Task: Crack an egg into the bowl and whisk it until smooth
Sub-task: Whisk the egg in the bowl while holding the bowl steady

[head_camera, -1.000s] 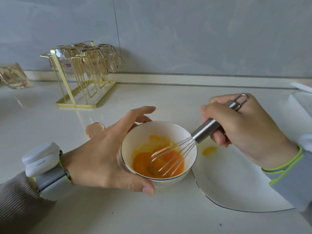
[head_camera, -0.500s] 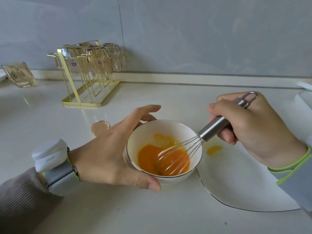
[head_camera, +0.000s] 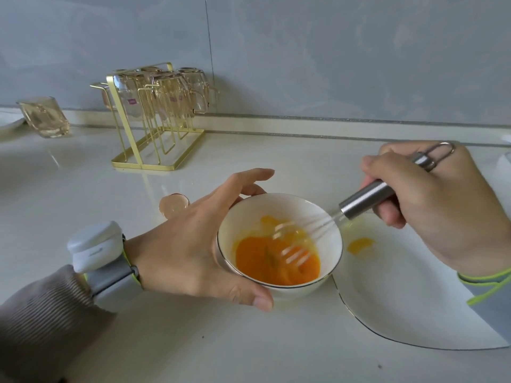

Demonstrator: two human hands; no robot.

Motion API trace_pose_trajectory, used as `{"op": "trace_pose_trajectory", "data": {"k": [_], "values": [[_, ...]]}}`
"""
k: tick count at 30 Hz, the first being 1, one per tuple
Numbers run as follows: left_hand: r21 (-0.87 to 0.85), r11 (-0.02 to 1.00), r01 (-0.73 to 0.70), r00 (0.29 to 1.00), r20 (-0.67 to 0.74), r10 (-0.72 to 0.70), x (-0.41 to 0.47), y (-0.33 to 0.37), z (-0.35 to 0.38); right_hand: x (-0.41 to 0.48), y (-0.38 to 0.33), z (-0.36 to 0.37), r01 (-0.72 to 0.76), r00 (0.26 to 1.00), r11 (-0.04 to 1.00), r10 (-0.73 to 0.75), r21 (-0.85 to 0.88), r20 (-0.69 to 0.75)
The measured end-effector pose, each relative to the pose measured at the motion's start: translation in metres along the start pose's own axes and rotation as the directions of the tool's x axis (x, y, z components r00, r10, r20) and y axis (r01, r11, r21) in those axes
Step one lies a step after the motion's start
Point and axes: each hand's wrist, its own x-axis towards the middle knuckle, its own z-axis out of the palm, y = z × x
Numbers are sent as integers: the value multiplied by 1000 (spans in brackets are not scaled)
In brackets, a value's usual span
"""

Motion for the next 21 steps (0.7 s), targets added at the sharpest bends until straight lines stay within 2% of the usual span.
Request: {"op": "trace_pose_trajectory", "data": {"k": [3,6,9,12,14,18,21], "values": [[-11,1000,2,1000,0,-2,0,0,0,0,-1,-1,30,1000,998,-30,-57,-6],[-29,1000,-1,1000,3,1,1,1,0,-2,-4,-1,-2,999,1000,2,2,41],[-24,1000,4,1000,-3,-4,0,1,-1,-1,-3,0,2,999,999,-1,-42,36],[-19,1000,6,1000,-6,-6,0,1,-1,-2,-4,2,-33,996,999,31,25,83],[-19,1000,4,1000,-3,-4,1,1,-1,-2,-3,3,-29,998,1000,29,4,48],[-24,1000,1,1000,-4,-1,0,0,0,-3,0,4,-76,994,997,74,20,81],[-20,1000,0,1000,-6,0,0,1,-1,-1,4,4,-72,997,997,72,-1,36]]}}
